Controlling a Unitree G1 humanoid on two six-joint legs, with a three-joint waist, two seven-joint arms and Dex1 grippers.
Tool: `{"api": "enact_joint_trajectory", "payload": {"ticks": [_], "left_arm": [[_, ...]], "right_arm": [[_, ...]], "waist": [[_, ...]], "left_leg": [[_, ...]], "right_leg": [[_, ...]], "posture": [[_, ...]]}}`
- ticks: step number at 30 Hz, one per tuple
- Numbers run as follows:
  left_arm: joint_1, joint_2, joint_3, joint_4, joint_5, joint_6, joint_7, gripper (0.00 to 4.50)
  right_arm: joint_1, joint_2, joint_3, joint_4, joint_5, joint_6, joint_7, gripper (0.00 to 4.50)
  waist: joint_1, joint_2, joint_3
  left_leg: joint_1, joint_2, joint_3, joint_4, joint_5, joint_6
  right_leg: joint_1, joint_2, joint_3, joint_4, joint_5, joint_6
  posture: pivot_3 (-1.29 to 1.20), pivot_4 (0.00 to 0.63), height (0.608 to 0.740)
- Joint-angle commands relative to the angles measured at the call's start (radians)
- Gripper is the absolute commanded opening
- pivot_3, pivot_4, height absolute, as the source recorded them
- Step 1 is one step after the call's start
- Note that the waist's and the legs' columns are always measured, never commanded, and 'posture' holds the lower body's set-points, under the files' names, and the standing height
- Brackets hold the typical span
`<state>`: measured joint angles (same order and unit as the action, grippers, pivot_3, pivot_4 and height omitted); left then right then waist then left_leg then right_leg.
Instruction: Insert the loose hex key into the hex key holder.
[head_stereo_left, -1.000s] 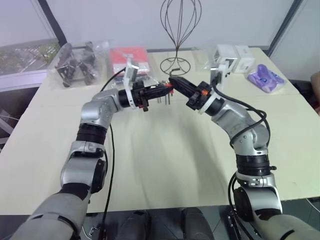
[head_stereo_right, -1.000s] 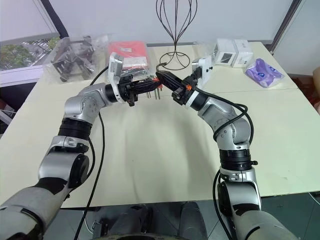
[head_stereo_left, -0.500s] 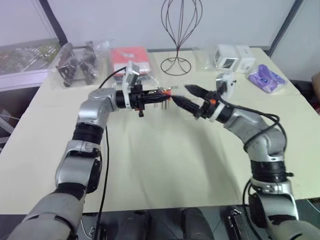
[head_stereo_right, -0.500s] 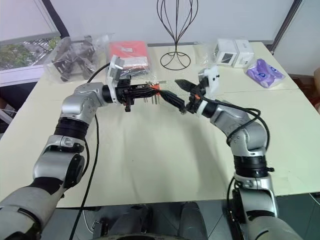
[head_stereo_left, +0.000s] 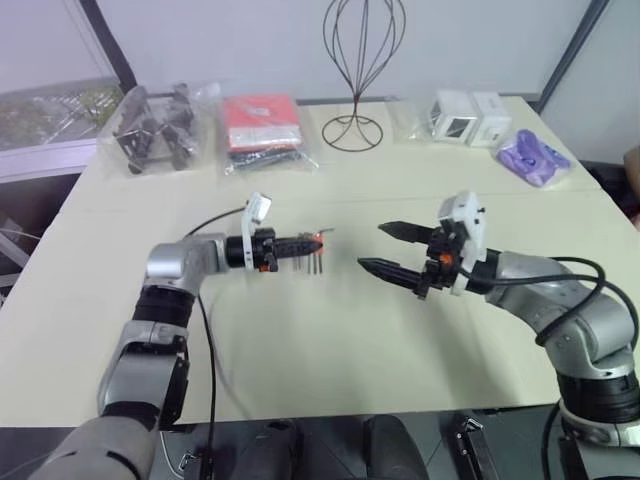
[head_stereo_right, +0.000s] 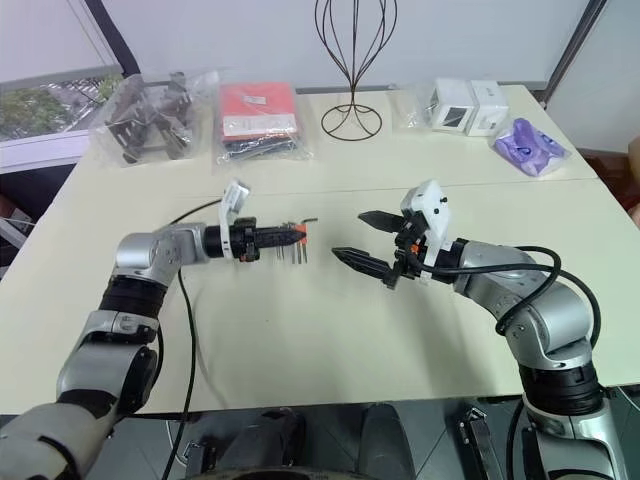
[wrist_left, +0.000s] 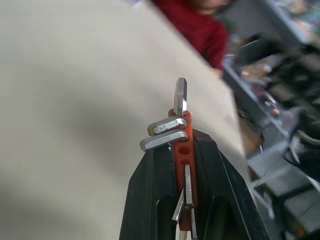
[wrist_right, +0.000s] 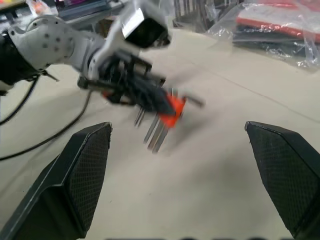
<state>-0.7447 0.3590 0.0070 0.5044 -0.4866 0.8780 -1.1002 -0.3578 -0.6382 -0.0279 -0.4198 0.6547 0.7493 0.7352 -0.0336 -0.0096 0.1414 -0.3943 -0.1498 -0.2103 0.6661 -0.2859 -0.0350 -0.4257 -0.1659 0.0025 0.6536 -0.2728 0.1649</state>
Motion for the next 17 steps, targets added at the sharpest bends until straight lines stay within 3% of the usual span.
{"api": "enact_joint_trajectory", "payload": {"ticks": [1, 7, 11, 17], "left_arm": [[0.024, 0.008, -0.003, 0.022, 0.051, -0.054, 0.067, 1.30], [0.003, 0.007, 0.046, 0.144, 0.077, -0.137, 0.142, 4.38], [0.007, 0.058, 0.048, 0.164, 0.163, -0.283, 0.270, 4.45], [0.094, 0.166, 0.096, -0.085, 0.159, -0.441, 0.266, 4.45]], "right_arm": [[0.018, -0.036, 0.027, -0.025, -0.034, -0.026, 0.037, 4.50], [0.050, -0.072, 0.044, -0.016, -0.067, -0.041, 0.079, 4.50], [0.073, -0.087, 0.048, -0.029, -0.075, -0.038, 0.095, 4.50], [0.120, -0.092, 0.008, -0.033, -0.076, -0.042, 0.079, 4.50]], "waist": [[0.001, 0.000, 0.000], [0.020, -0.001, 0.000], [0.018, -0.001, -0.001], [0.000, -0.001, -0.001]], "left_leg": [[0.000, 0.000, 0.000, 0.000, 0.000, 0.000], [0.002, 0.001, 0.002, 0.000, 0.000, 0.000], [0.004, 0.003, 0.005, 0.000, 0.000, 0.000], [0.004, 0.006, 0.011, -0.004, -0.001, 0.000]], "right_leg": [[0.000, 0.000, 0.000, 0.000, 0.000, 0.000], [0.002, 0.000, 0.000, -0.001, 0.000, 0.000], [0.003, 0.000, 0.000, -0.001, 0.000, 0.000], [-0.002, 0.000, 0.001, 0.000, 0.000, 0.000]], "posture": [[0.00, 0.150, 0.740], [0.00, 0.150, 0.740], [0.00, 0.150, 0.740], [0.00, 0.150, 0.740]]}}
